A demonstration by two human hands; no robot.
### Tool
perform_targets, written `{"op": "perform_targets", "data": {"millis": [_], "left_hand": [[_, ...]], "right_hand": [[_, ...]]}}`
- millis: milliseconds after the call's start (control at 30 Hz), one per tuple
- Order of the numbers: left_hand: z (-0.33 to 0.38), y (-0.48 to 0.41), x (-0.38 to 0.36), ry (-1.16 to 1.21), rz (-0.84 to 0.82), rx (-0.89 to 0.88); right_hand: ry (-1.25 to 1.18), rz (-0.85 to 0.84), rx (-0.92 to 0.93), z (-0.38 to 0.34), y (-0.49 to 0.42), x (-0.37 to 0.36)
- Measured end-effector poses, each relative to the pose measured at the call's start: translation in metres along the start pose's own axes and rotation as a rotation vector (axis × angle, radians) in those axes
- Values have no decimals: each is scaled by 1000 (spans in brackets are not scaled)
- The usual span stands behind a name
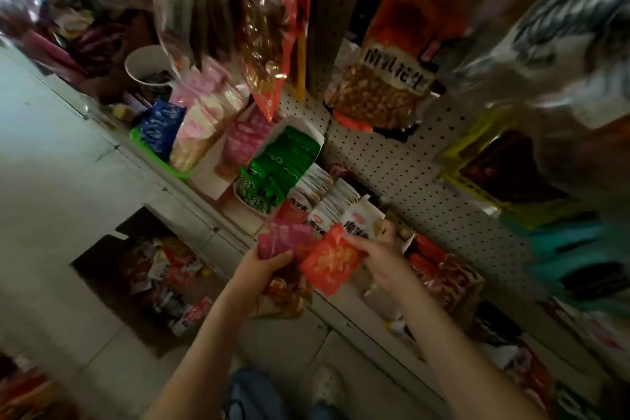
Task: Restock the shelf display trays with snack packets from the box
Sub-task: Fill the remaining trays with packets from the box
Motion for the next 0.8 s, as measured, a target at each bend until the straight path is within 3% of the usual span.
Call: {"op": "perform_targets", "data": {"millis": [133,400,800], "left_hand": [[-23,-35,9,134,171,-42],[-31,-79,-9,291,204,-173],[-41,-109,-26,397,145,-208]], "right_hand": [[78,267,129,4,-39,35],[154,290,142,25,-85,43],[109,444,308,24,-113,44]]}}
Point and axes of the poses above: each hand's wrist, its own y-axis away from the middle knuckle, its own x-axis out of the back of the hand, z = x × y, the point moved 4 cm from there along -y, towards the middle knuckle, and after that the axes turned 1 degree about -x, right-handed, at the moved point
